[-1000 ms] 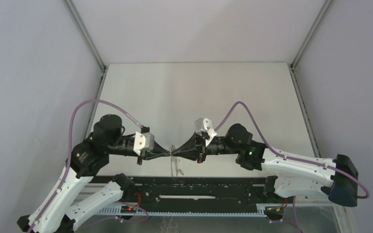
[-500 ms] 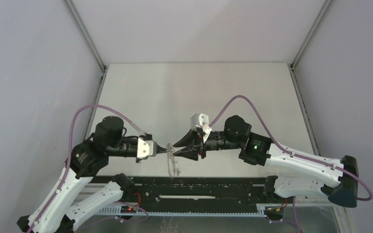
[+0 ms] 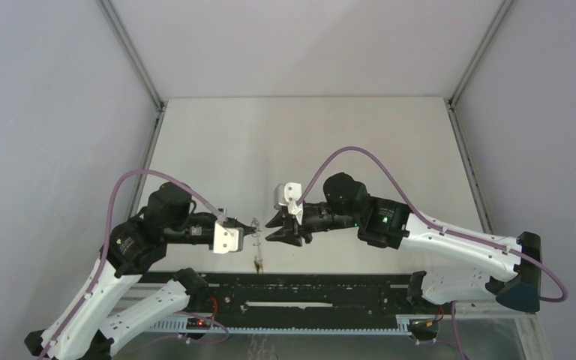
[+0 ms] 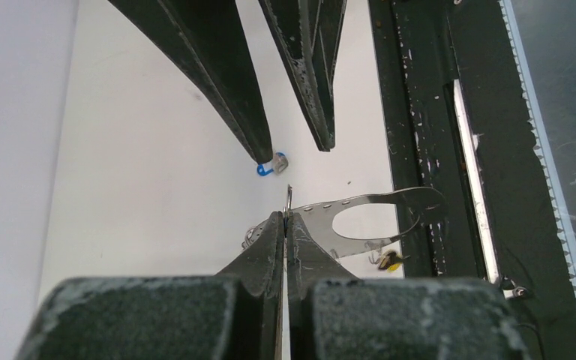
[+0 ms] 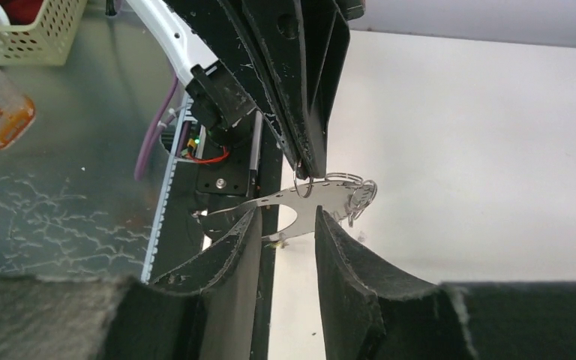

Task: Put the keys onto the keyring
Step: Adjust the keyring.

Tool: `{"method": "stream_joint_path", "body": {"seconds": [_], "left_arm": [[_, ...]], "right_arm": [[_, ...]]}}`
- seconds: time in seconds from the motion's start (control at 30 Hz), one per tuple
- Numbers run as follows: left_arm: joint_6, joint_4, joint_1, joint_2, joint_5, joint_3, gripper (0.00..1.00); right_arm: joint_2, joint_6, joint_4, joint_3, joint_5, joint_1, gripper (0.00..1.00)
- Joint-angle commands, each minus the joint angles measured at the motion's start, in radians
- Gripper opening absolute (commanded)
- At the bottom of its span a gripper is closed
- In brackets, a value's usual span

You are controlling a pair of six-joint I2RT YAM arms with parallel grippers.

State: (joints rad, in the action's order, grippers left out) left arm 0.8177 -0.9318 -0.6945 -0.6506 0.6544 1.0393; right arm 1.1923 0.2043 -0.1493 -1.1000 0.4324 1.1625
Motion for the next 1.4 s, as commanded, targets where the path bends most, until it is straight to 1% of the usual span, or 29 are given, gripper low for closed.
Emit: {"method": "stream_joint_path", "body": {"seconds": [0.0, 0.2, 0.33, 0.5, 0.7, 0.77, 0.9, 0.93, 1.07, 1.1, 1.2, 1.3, 1.33, 1.37], "left_arm": [[-0.005, 0.031, -0.008, -0.006, -0.005, 0.03, 0.0], [-0.027, 0.034, -0.008, -0.014, 0.007, 0.033, 0.0], [-0.041, 0.039, -0.009, -0.019, 0.014, 0.04, 0.0], [-0.047, 0.039, -0.009, -0.016, 0.009, 0.046, 0.0], [-0.053, 0.039, -0.008, -0.014, 0.007, 0.046, 0.0], [-0.057, 0.041, -0.009, -0.012, 0.008, 0.045, 0.0], [-0.061, 0.045, -0.01, -0.012, 0.011, 0.048, 0.0], [-0.064, 0.046, -0.01, -0.011, 0.012, 0.049, 0.0], [-0.081, 0.056, -0.009, -0.011, 0.024, 0.047, 0.0], [-0.083, 0.059, -0.009, -0.01, 0.026, 0.046, 0.0], [-0.088, 0.056, -0.01, -0.009, 0.026, 0.045, 0.0], [-0.106, 0.064, -0.009, -0.009, 0.034, 0.045, 0.0], [-0.119, 0.07, -0.008, -0.008, 0.034, 0.047, 0.04], [-0.134, 0.074, -0.009, -0.008, 0.035, 0.049, 0.18]], "right_arm": [[0.006, 0.086, 0.0, -0.049, -0.061, 0.029, 0.4], [0.029, 0.113, 0.027, -0.068, -0.087, 0.046, 0.38], [0.055, 0.122, 0.014, -0.09, -0.087, 0.048, 0.37], [0.076, 0.129, -0.01, -0.113, -0.078, 0.046, 0.32], [0.088, 0.127, -0.038, -0.116, -0.061, 0.044, 0.3], [0.091, 0.126, -0.04, -0.117, -0.056, 0.043, 0.28], [0.102, 0.129, -0.053, -0.128, -0.056, 0.043, 0.21], [0.102, 0.124, -0.048, -0.129, -0.058, 0.043, 0.18], [0.111, 0.081, -0.003, -0.128, -0.08, 0.042, 0.02], [0.111, 0.067, 0.009, -0.127, -0.082, 0.04, 0.0], [0.1, 0.028, 0.085, -0.094, -0.092, 0.042, 0.0], [0.065, -0.03, 0.222, -0.009, -0.13, 0.042, 0.0], [0.048, -0.044, 0.271, 0.023, -0.147, 0.042, 0.0], [0.028, -0.068, 0.325, 0.063, -0.151, 0.042, 0.0]]}}
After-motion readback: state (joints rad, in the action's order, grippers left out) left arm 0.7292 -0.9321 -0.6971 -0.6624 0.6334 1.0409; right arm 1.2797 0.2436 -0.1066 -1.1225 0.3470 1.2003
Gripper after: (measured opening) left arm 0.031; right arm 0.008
